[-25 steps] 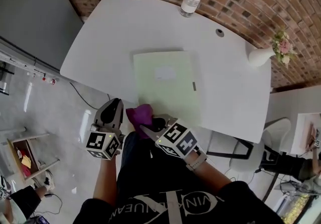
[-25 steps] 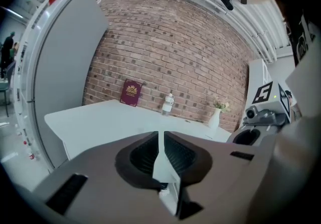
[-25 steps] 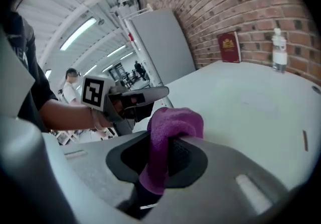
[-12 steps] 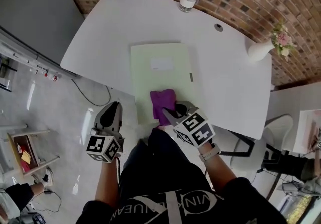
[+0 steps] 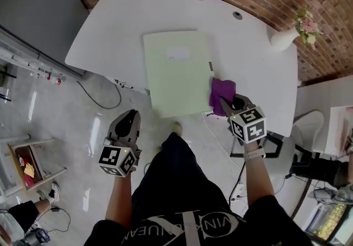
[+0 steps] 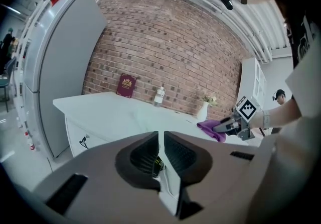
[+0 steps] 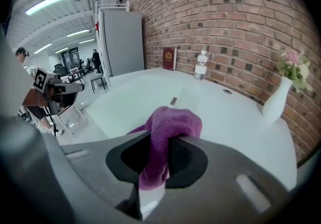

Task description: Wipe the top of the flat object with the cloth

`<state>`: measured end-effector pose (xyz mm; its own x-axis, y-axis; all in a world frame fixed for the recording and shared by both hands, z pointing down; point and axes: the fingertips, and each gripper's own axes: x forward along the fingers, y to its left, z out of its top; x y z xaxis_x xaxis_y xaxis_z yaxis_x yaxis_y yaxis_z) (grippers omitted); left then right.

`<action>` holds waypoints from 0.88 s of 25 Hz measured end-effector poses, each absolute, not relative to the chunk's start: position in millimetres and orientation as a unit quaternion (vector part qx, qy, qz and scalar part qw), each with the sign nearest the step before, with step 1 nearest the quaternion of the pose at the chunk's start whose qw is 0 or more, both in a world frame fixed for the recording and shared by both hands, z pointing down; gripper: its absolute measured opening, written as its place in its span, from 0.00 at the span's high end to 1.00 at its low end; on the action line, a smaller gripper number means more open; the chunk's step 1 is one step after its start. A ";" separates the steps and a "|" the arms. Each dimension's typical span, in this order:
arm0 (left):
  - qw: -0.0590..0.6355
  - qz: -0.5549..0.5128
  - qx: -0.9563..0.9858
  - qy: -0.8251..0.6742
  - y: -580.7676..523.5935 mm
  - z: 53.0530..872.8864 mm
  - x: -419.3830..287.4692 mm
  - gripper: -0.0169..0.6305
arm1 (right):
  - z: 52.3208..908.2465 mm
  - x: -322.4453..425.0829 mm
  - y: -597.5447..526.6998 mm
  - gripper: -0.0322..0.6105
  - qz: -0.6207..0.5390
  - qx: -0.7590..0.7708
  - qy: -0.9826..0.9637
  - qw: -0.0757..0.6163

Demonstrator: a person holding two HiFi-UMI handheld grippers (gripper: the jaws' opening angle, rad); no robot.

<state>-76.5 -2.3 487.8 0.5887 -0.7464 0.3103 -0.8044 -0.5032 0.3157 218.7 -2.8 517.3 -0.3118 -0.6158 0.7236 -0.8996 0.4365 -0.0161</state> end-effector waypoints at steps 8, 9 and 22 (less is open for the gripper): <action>0.212 0.060 0.871 -0.439 14.3 485.3 -70.7 0.92 | 518.7 254.7 14.6 0.85 0.172 0.591 -0.708 0.346; 0.213 0.061 0.872 -0.436 18.0 486.6 -69.8 0.92 | 516.3 259.2 19.6 0.85 0.168 0.610 -0.696 0.340; 0.216 0.054 0.875 -0.429 57.8 492.7 -66.8 0.92 | 558.6 202.4 87.5 0.85 0.340 0.640 -0.658 0.206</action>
<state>-66.8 57.8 492.7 0.6259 -0.7281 0.2796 -0.7746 -0.5383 0.3321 202.4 87.5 558.6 -0.0959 -0.7014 0.7063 -0.9818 -0.0501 -0.1830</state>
